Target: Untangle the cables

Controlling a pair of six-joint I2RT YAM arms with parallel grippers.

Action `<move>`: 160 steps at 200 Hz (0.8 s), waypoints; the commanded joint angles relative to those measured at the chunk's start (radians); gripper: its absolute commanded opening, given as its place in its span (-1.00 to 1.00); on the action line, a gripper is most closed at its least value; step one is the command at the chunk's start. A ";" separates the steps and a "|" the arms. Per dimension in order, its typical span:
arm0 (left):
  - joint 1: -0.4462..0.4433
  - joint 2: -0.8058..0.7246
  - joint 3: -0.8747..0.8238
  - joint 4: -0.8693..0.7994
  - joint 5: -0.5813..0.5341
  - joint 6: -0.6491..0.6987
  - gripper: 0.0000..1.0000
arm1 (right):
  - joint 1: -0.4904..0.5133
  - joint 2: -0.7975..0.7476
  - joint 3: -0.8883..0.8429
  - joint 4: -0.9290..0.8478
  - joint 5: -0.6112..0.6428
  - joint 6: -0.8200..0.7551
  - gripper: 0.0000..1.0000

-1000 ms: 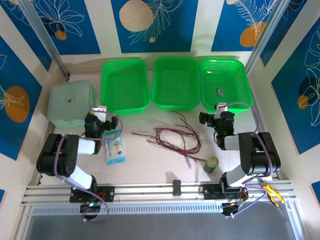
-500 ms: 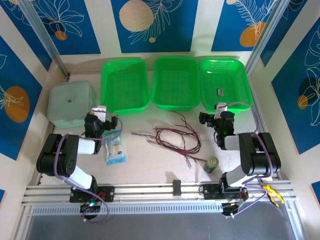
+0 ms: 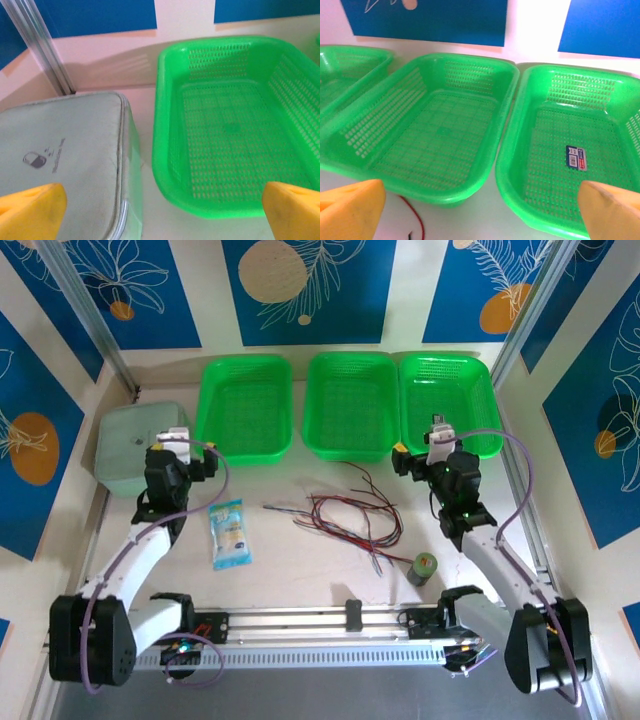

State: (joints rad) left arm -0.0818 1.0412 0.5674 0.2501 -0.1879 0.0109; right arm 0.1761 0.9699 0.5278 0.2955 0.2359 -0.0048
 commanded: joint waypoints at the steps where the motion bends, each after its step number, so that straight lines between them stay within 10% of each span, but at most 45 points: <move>1: -0.027 -0.068 -0.007 -0.201 0.008 -0.032 1.00 | 0.034 -0.065 0.002 -0.117 -0.002 -0.060 0.98; 68: -0.131 -0.135 0.112 -0.577 0.088 -0.369 1.00 | 0.356 0.000 0.074 -0.236 -0.242 -0.184 0.88; 160: -0.268 -0.155 0.011 -0.663 0.156 -0.683 1.00 | 0.578 0.583 0.400 -0.342 -0.495 -0.382 -0.06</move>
State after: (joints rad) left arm -0.3481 0.8795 0.6052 -0.4156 -0.1108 -0.5552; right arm 0.7475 1.4570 0.8436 -0.0196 -0.1505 -0.3134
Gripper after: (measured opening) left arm 0.998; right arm 0.514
